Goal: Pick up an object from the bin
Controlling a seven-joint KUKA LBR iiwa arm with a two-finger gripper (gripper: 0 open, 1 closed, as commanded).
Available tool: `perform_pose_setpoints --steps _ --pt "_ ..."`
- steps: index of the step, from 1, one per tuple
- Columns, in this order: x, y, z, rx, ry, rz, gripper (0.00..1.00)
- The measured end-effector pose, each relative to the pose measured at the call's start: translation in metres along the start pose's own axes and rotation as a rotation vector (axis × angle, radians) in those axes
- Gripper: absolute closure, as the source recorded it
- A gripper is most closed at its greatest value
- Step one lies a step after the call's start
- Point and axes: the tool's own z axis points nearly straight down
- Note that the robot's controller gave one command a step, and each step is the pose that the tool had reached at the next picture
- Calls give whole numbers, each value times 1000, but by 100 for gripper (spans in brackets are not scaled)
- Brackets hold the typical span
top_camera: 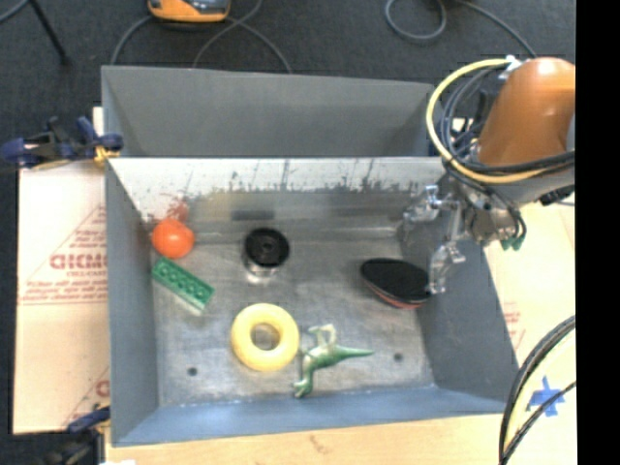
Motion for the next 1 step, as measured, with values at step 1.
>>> perform_pose_setpoints --steps 1 --pt "44 16 65 -5 4 -352 0"
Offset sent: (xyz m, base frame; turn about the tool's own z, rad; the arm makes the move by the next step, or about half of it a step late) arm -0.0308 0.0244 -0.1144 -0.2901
